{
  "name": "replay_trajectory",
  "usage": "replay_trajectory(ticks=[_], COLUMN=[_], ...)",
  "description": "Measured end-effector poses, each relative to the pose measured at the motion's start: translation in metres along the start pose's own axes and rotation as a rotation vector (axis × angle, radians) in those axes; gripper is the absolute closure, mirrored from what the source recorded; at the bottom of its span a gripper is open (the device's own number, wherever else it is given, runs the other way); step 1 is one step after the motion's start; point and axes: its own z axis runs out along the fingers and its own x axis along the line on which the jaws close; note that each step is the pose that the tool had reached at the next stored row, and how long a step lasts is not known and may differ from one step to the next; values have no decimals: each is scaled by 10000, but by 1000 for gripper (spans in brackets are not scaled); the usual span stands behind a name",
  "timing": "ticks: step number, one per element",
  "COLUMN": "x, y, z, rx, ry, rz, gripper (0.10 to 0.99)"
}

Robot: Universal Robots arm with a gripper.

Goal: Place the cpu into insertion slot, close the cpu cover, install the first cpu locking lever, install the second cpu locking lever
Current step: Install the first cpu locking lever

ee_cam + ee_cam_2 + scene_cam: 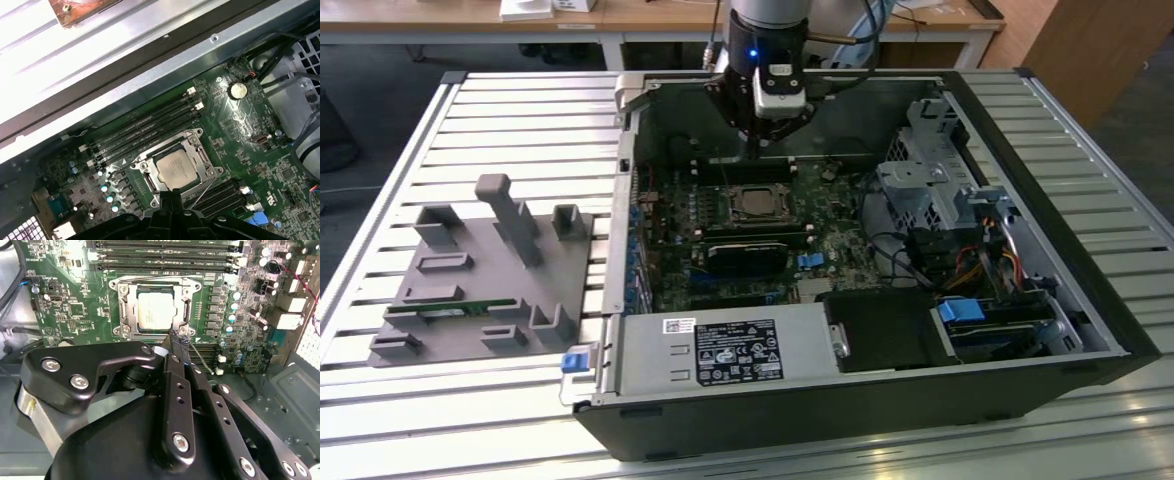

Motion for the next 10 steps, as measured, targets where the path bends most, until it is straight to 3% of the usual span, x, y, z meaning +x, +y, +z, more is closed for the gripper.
replay_trajectory(ticks=[10], x=[0], y=[0], z=[0], rx=[27], ry=[3], rz=[-1272], gripper=[980])
